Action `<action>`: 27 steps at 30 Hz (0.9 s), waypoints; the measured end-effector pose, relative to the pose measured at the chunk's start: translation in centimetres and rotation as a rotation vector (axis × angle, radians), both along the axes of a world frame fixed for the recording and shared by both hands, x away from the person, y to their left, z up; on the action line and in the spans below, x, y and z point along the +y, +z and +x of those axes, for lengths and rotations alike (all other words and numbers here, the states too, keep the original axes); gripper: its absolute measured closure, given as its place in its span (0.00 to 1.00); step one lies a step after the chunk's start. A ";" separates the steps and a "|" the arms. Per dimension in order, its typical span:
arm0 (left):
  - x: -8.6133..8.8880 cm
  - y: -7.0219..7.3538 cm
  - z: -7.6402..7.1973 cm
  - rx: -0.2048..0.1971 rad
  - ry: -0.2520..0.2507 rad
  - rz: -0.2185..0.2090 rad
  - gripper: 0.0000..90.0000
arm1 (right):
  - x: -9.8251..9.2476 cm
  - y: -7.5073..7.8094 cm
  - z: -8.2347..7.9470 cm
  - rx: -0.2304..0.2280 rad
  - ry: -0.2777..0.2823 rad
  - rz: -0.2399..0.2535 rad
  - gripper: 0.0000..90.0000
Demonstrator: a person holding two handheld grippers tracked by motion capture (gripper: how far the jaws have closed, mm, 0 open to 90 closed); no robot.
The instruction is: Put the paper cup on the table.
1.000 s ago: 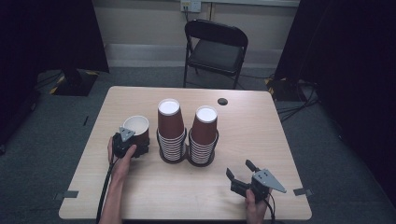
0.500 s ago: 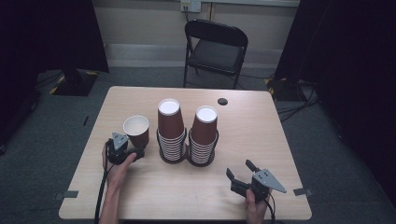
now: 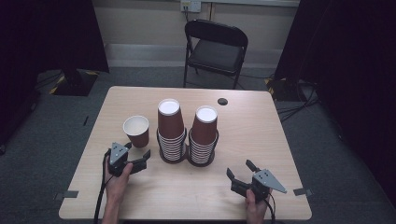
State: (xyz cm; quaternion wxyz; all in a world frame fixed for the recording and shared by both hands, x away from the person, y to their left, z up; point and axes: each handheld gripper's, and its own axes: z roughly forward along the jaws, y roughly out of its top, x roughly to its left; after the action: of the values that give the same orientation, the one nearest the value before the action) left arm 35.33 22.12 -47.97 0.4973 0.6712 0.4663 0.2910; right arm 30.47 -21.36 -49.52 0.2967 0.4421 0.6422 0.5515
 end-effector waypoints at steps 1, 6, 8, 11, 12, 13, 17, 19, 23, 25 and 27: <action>-0.3 0.1 -0.3 -0.009 0.001 0.008 0.17 | 0.0 0.0 0.0 0.001 0.001 0.000 0.16; -1.1 0.7 -1.7 -0.018 0.002 0.027 0.17 | 0.0 0.0 0.0 0.002 0.004 0.000 0.16; -1.5 0.9 -2.5 -0.034 0.005 0.057 0.17 | 0.0 0.0 0.0 0.002 0.004 -0.001 0.16; -2.0 1.0 -3.4 -0.039 -0.008 0.055 0.17 | 0.0 0.0 0.0 0.002 0.002 -0.003 0.16; -2.1 1.1 -3.7 -0.041 -0.009 0.066 0.17 | 0.0 0.0 0.0 0.000 0.001 -0.003 0.16; -2.3 1.1 -4.0 -0.046 -0.012 0.064 0.17 | 0.0 0.0 0.0 -0.002 0.002 -0.003 0.16; -2.8 0.9 -4.8 -0.063 -0.028 0.037 0.17 | 0.0 0.0 0.0 -0.003 0.002 -0.007 0.16; -3.1 0.7 -5.2 -0.053 -0.026 0.034 0.17 | 0.0 0.0 0.0 -0.004 0.001 -0.006 0.16; -3.8 0.3 -6.1 -0.056 -0.035 0.030 0.17 | 0.0 0.0 0.0 -0.004 -0.003 -0.005 0.16; -4.0 0.2 -6.5 -0.067 -0.034 0.015 0.17 | 0.0 0.0 0.0 -0.007 -0.003 -0.006 0.16; -4.4 0.1 -6.8 -0.080 -0.035 0.011 0.17 | 0.0 0.0 0.0 -0.006 -0.002 -0.006 0.16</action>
State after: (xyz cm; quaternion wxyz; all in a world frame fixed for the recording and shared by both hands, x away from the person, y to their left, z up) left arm 28.53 17.74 -47.86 0.5167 0.6699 0.4326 0.3116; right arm 30.43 -21.33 -49.52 0.3004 0.4403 0.6425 0.5505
